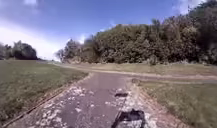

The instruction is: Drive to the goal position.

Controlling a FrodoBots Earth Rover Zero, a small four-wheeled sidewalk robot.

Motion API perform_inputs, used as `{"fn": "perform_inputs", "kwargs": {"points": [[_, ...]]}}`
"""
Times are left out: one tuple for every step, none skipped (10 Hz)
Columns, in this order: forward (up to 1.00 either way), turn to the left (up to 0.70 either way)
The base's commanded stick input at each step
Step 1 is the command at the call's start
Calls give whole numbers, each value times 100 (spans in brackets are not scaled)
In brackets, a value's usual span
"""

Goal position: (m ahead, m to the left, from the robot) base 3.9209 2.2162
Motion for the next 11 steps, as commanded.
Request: {"fn": "perform_inputs", "kwargs": {"points": [[70, 2], [70, 2], [70, 2], [70, 2], [70, 5], [70, 12], [70, 30], [70, 35], [70, 29], [70, 7], [70, 0]]}}
